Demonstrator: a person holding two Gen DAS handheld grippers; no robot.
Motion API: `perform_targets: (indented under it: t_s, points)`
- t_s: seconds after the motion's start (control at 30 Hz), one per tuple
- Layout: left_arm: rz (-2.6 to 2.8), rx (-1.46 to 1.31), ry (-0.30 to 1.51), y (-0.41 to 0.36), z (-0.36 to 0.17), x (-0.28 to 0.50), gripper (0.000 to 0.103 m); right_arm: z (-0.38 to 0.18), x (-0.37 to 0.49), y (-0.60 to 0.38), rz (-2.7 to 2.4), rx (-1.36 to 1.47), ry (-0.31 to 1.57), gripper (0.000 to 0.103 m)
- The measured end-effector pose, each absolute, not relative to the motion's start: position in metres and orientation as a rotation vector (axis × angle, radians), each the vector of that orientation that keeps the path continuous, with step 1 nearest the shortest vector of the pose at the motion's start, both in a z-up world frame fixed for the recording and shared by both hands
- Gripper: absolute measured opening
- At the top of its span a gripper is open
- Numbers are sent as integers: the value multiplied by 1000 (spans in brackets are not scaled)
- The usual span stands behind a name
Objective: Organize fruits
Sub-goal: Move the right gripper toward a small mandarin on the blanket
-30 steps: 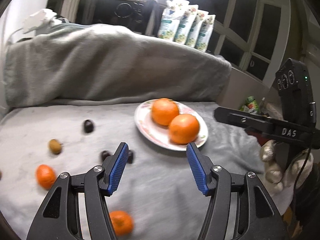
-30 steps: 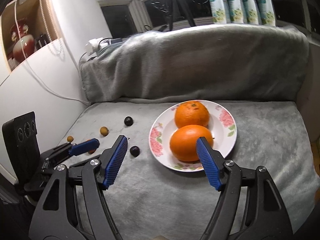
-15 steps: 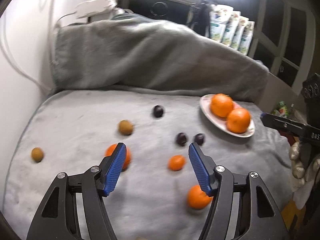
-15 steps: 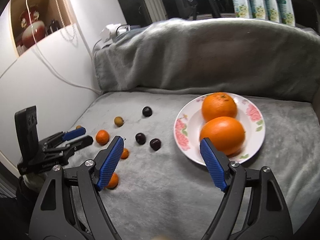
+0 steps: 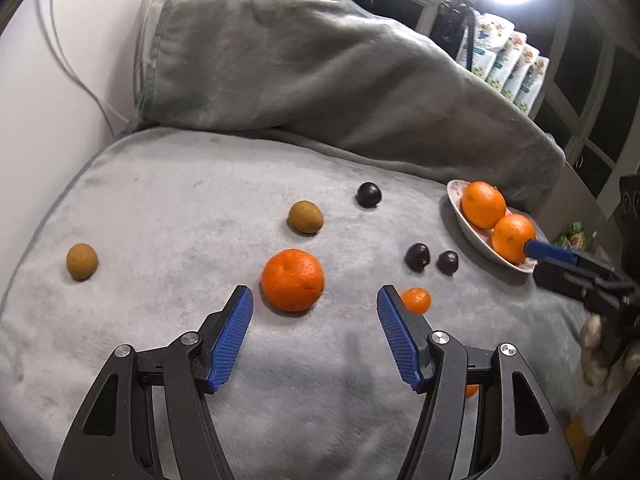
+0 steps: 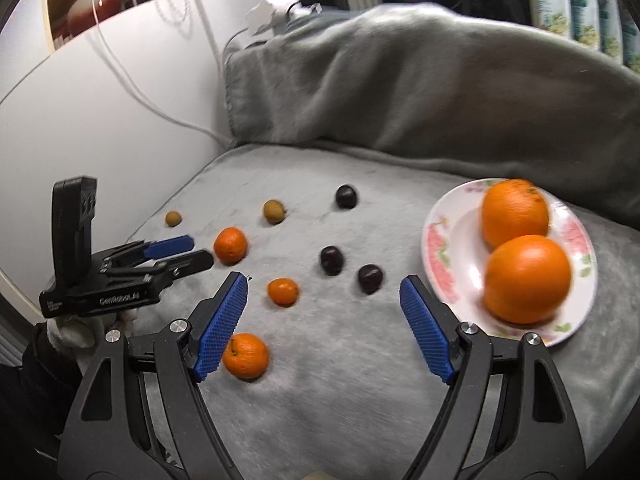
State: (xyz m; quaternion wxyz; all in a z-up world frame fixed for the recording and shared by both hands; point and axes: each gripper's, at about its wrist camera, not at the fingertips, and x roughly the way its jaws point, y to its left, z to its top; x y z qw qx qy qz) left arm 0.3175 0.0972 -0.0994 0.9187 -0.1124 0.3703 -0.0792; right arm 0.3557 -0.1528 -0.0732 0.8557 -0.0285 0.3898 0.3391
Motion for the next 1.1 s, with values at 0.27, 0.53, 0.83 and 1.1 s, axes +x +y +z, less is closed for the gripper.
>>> perform_targets:
  t_s: [0.27, 0.53, 0.83, 1.1]
  points:
    - [-178, -253, 781, 104, -104, 327, 55, -100, 375, -119, 809, -28, 968, 57]
    - [-182, -311, 815, 114, -111, 340, 51, -114, 392, -105, 843, 8, 1062, 46]
    - [-202, -323, 853, 112, -116, 348, 50, -127, 396, -91, 849, -43, 1118, 41]
    - [-200, -305, 888, 109, -125, 355, 44, -129, 395, -86, 845, -84, 1126, 34]
